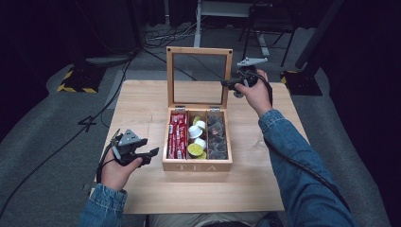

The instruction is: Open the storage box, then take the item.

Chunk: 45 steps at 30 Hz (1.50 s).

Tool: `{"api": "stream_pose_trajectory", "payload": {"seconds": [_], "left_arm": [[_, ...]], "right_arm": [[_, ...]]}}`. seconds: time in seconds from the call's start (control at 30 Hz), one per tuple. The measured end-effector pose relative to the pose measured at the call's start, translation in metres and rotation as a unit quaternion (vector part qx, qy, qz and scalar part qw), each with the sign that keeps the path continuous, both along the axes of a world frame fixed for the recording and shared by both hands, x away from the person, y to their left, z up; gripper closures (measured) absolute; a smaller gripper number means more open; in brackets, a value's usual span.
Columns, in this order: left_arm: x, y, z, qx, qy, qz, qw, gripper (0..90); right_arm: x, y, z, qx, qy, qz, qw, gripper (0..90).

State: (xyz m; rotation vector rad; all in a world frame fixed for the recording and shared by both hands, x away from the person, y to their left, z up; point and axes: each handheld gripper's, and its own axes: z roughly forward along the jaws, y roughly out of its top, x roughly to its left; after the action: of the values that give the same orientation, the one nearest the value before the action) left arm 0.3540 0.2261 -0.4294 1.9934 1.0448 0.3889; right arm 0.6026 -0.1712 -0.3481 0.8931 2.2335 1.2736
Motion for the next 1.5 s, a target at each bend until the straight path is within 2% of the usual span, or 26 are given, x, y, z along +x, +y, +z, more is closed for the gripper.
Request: {"api": "stream_pose_trajectory", "payload": {"seconds": [0.13,0.33,0.4,0.67,0.93,1.0,1.17,1.27,1.3,1.33,1.37,1.5], "left_arm": [[0.001,-0.002,0.001,0.000,0.001,-0.005,1.0000,38.7],[0.003,-0.004,0.002,0.011,-0.003,-0.014,0.9998,37.8],[0.003,-0.005,0.002,0.009,-0.002,-0.012,0.9999,36.8],[-0.002,-0.002,0.000,0.016,-0.002,-0.005,0.9998,33.6],[-0.009,0.004,-0.008,0.026,0.018,0.003,0.9995,30.9],[-0.009,0.005,-0.011,0.029,0.021,0.004,0.9993,30.1],[-0.005,0.009,-0.023,0.026,0.036,0.004,0.9990,29.5],[-0.002,0.012,-0.029,0.033,0.045,0.017,0.9983,28.7],[-0.002,0.014,-0.032,0.029,0.041,0.017,0.9986,28.5],[-0.001,0.015,-0.035,0.024,0.046,0.019,0.9985,28.4],[0.000,0.016,-0.037,0.026,0.055,0.019,0.9980,28.3],[0.003,0.018,-0.045,0.045,0.066,0.026,0.9964,27.9]], "right_arm": [[-0.008,-0.009,0.009,0.013,-0.004,0.004,0.9999,33.6],[-0.028,-0.020,0.023,0.024,0.015,0.020,0.9994,33.5],[-0.037,-0.024,0.027,0.025,0.021,0.031,0.9990,33.0],[-0.070,-0.038,0.031,0.034,0.027,0.068,0.9968,31.0],[-0.095,-0.037,0.017,0.019,0.042,0.093,0.9946,34.5],[-0.100,-0.034,0.010,0.020,0.051,0.104,0.9931,36.7],[-0.107,-0.027,0.001,0.012,0.065,0.113,0.9914,39.0],[-0.109,-0.021,-0.008,0.000,0.073,0.108,0.9914,39.0],[-0.110,-0.020,-0.011,-0.006,0.075,0.107,0.9914,39.0],[-0.110,-0.018,-0.014,-0.010,0.076,0.110,0.9909,39.0],[-0.110,-0.013,-0.021,-0.012,0.085,0.114,0.9897,39.0],[-0.111,-0.006,-0.030,-0.021,0.096,0.119,0.9881,41.0]]}}
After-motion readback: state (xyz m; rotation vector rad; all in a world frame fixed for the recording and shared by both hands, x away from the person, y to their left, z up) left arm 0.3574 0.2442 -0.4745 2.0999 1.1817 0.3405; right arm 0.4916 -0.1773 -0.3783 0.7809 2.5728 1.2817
